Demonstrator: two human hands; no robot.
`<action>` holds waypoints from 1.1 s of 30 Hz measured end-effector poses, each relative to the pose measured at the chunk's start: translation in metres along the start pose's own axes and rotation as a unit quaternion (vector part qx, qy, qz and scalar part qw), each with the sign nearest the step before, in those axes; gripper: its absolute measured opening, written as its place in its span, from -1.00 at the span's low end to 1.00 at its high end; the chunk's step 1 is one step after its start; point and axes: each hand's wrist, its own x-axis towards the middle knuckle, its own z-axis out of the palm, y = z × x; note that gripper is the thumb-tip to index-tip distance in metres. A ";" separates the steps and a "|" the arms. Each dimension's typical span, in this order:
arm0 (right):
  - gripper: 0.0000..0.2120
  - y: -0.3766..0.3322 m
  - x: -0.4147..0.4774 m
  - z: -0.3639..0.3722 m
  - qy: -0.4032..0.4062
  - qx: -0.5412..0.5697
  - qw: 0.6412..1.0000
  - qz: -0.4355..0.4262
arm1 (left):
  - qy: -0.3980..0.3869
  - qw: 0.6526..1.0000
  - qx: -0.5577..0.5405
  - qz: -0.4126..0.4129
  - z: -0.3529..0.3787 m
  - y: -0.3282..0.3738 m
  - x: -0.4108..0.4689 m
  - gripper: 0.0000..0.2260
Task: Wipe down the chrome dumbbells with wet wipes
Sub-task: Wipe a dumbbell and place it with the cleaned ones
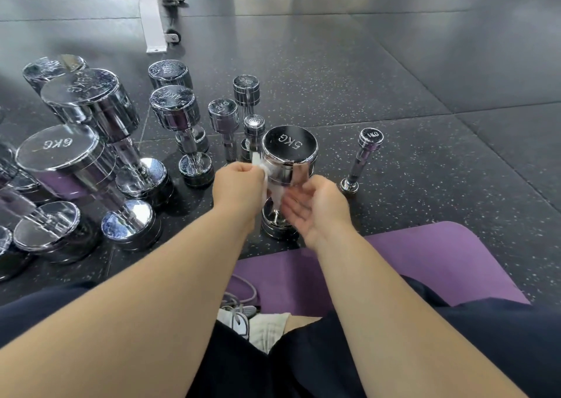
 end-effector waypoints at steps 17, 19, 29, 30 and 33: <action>-0.90 -0.016 -0.001 0.006 0.081 -0.042 0.973 -0.211 | -0.046 0.980 -0.187 -0.042 -0.007 0.000 -0.009 -0.92; -0.72 0.001 0.000 0.013 0.051 -0.028 0.979 -0.196 | -0.016 0.982 -0.181 -0.054 -0.002 -0.004 -0.005 -0.88; -0.59 -0.007 0.012 0.015 0.022 -0.079 0.991 -0.106 | -0.044 0.948 -0.301 -0.093 0.009 0.003 0.001 -0.86; -0.62 -0.014 0.013 0.012 0.022 -0.065 0.993 -0.092 | -0.050 0.949 -0.296 -0.092 0.010 0.004 0.000 -0.86; -0.69 -0.025 0.022 0.007 0.000 0.021 0.999 -0.048 | -0.061 0.957 -0.271 -0.085 0.009 0.002 -0.003 -0.86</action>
